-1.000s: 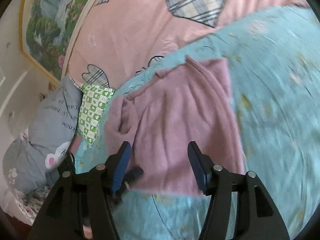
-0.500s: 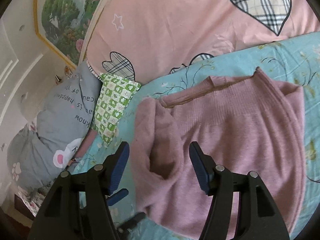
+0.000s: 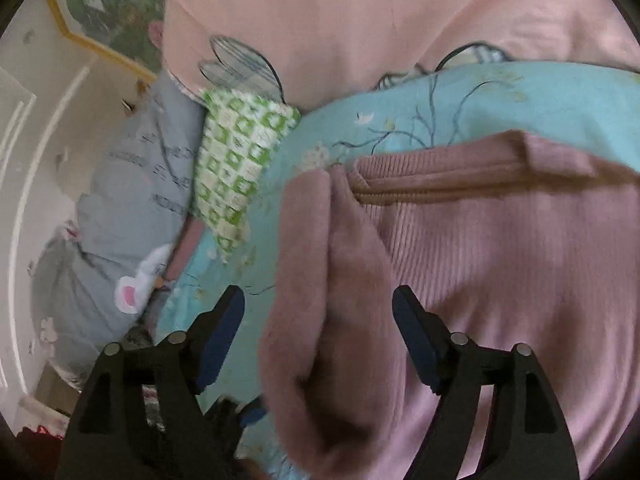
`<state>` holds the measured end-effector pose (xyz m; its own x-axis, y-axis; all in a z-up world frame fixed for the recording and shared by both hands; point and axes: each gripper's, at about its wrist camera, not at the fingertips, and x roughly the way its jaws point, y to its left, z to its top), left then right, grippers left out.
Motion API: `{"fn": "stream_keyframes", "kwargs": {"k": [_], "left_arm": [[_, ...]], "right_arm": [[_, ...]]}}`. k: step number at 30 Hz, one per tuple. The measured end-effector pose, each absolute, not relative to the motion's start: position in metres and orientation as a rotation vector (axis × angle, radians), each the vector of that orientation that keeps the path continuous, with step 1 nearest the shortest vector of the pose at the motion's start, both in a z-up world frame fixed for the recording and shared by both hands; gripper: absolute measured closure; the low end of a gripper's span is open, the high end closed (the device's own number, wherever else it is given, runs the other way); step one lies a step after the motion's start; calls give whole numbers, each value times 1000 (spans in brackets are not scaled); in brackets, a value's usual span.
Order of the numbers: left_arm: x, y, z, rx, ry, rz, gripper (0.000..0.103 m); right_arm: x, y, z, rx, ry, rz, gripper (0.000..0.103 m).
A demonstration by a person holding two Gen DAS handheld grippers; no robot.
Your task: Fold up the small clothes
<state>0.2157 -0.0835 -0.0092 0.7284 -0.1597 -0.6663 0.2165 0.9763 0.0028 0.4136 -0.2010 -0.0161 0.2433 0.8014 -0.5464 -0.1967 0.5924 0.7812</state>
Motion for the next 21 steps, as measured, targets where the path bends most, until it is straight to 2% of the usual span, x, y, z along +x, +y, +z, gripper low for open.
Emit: {"fn": "stream_keyframes", "kwargs": {"k": [3,5,6,7,8,9,12,13,15,16,17,21], "left_arm": [[216,-81,-9,75,721,-216,27],[218,-79,-10,73,726,-216,37],[220,-79,-11,71,731,-216,41],[221,-77,-12,66,736,-220,46],[221,-77,-12,59,737,-220,48],[222,-76,-12,55,741,-223,48],[221,-73,-11,43,741,-236,48],[220,-73,-11,40,739,-239,48],[219,-73,-12,37,744,-237,48],[219,-74,-12,36,744,-238,48],[218,-76,-12,37,745,-238,48],[216,-75,-11,18,749,-246,48]], "right_arm": [[432,-172,-28,625,1178,819,26],[439,-152,-30,571,1195,854,27],[442,-144,-32,540,1206,851,32],[444,-137,-35,517,1216,846,56],[446,-133,-38,508,1236,840,64],[446,-134,-39,504,1237,824,70],[441,-146,-23,463,1140,790,71],[440,-153,-19,464,1117,756,69],[442,-167,-17,475,1112,694,47],[444,-172,-19,483,1119,684,27],[445,-173,-21,490,1131,696,21],[452,-163,-37,477,1212,726,21]]}}
